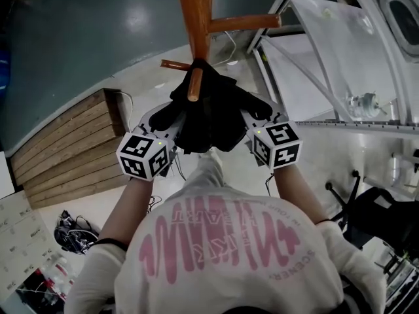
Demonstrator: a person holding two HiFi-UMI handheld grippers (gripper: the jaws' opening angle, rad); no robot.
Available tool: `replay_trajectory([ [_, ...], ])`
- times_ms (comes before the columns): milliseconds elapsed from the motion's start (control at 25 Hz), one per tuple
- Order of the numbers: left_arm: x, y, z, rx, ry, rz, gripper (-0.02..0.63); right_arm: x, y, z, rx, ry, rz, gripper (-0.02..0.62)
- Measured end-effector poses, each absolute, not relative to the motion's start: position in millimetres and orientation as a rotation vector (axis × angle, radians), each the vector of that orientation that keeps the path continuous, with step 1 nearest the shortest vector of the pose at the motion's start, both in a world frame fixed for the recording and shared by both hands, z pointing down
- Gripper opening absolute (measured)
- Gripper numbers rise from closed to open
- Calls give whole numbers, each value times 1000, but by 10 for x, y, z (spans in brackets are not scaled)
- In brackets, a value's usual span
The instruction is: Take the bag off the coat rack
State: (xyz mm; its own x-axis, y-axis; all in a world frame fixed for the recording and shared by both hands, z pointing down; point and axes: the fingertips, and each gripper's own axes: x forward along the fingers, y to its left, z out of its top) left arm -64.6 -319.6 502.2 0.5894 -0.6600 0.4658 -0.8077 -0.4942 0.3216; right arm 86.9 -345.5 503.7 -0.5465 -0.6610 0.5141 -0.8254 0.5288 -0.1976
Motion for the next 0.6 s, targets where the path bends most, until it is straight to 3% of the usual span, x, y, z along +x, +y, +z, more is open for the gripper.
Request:
replay_trajectory([
  [600,-606,-3139,4927,2272,-1239,404,98,880,-3343,4974,1257,-2335,630,78],
])
